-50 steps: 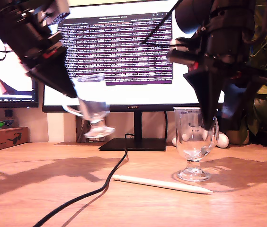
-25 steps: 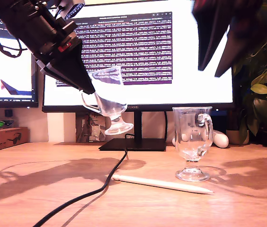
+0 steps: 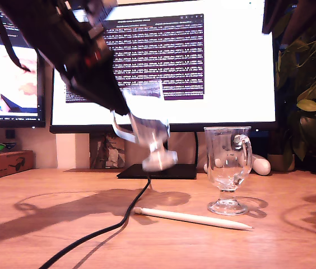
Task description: Pick the small glass cups in front of you with each of your hands, and place them behind the white pen
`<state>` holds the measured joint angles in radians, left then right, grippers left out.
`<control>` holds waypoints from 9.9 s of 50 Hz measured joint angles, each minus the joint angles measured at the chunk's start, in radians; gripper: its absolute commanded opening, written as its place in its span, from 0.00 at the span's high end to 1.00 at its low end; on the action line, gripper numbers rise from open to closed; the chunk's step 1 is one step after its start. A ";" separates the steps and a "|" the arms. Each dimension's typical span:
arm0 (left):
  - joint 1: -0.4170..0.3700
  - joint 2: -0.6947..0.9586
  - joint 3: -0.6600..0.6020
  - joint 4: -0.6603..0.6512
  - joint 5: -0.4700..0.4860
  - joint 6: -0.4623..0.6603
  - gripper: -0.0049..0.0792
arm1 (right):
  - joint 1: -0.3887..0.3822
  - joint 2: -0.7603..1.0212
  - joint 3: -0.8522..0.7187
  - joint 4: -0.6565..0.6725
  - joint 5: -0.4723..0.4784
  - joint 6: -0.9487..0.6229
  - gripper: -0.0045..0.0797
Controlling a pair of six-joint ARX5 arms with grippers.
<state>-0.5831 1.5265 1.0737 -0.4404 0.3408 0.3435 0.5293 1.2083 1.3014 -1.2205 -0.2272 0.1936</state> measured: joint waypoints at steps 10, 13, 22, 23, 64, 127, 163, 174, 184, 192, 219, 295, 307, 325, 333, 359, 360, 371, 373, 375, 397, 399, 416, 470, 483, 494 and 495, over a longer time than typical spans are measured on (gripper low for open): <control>-0.012 0.063 0.009 -0.001 0.002 0.000 0.97 | -0.021 -0.013 0.000 -0.013 0.000 0.000 0.67; -0.017 0.076 0.015 0.000 0.003 0.000 0.97 | -0.025 -0.013 0.000 -0.018 0.000 -0.001 0.67; -0.041 0.100 0.062 -0.003 0.008 0.000 0.97 | -0.026 -0.013 0.000 -0.022 0.000 -0.005 0.67; -0.044 0.103 0.069 -0.002 0.008 0.000 0.97 | -0.026 -0.014 0.000 -0.022 0.000 -0.005 0.67; -0.051 0.121 0.090 -0.013 0.000 0.000 0.97 | -0.031 -0.014 0.000 -0.022 0.000 -0.011 0.67; -0.062 0.167 0.126 -0.023 -0.002 0.000 0.91 | -0.031 -0.013 0.000 -0.018 0.000 -0.027 0.67; -0.065 0.167 0.136 -0.061 -0.002 -0.003 0.91 | -0.031 -0.013 0.000 -0.015 0.000 -0.031 0.67; -0.065 0.167 0.136 -0.072 -0.002 -0.009 0.91 | -0.031 -0.014 0.000 -0.015 0.000 -0.031 0.67; -0.065 0.167 0.136 -0.073 -0.006 -0.009 0.91 | -0.031 -0.013 0.000 -0.015 0.000 -0.031 0.67; -0.065 0.167 0.136 -0.077 -0.009 -0.009 0.91 | -0.031 -0.013 0.000 -0.015 0.000 -0.034 0.67; -0.065 0.167 0.136 -0.075 -0.008 -0.010 0.84 | -0.031 -0.013 0.000 -0.014 0.000 -0.034 0.67; 0.289 0.074 0.291 -0.565 0.279 -0.098 0.97 | -0.109 -0.211 -0.073 0.213 0.263 -0.140 0.96; 0.292 0.058 0.289 -0.702 0.480 -0.034 0.97 | -0.225 -0.249 -0.298 0.363 0.262 -0.140 0.96; 0.358 -0.025 0.204 -0.525 0.238 -0.130 0.97 | -0.372 -0.307 -0.506 0.677 0.261 -0.115 0.96; 0.371 -0.133 0.158 -0.431 0.072 -0.209 0.97 | -0.411 -0.307 -0.581 0.786 0.261 -0.113 0.96; 0.417 -0.401 -0.222 -0.151 -0.074 -0.268 0.97 | -0.548 -0.307 -0.759 0.953 0.220 -0.143 0.96; 0.420 -0.410 -0.238 -0.137 -0.074 -0.271 0.97 | -0.557 -0.307 -0.763 0.956 0.207 -0.143 0.96; 0.433 -0.559 -0.373 -0.048 -0.169 -0.349 0.97 | -0.567 -0.307 -0.825 1.037 0.146 -0.142 0.96; 0.433 -0.593 -0.384 -0.043 -0.209 -0.364 0.97 | -0.567 -0.307 -0.841 1.054 0.133 -0.141 0.96; 0.433 -0.624 -0.397 -0.033 -0.241 -0.370 0.97 | -0.567 -0.307 -0.853 1.065 0.128 -0.141 0.96; 0.430 -0.896 -0.627 0.156 -0.354 -0.498 0.97 | -0.567 -0.314 -0.897 1.211 0.124 -0.142 0.96; 0.430 -0.919 -0.645 0.178 -0.368 -0.499 0.97 | -0.567 -0.322 -0.912 1.222 0.124 -0.142 0.96; 0.447 -0.990 -0.835 0.277 -0.415 -0.497 0.97 | -0.567 -0.377 -0.953 1.275 0.056 -0.142 0.96; 0.534 -1.530 -1.005 0.059 -0.352 -0.494 0.97 | -0.567 -0.858 -1.165 1.252 0.019 -0.135 0.96; 0.534 -1.530 -1.006 0.052 -0.378 -0.494 0.97 | -0.566 -1.057 -1.168 1.175 0.017 -0.140 0.96; 0.534 -1.530 -1.006 0.055 -0.413 -0.494 0.97 | -0.566 -1.200 -1.247 1.067 0.019 -0.148 0.96; 0.534 -1.530 -1.006 0.057 -0.414 -0.494 0.97 | -0.566 -1.198 -1.250 1.053 0.020 -0.148 0.96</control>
<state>-0.0490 -0.0040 0.0681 -0.3836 -0.0727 -0.1509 -0.0368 0.0105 0.0517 -0.1673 -0.2070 0.0452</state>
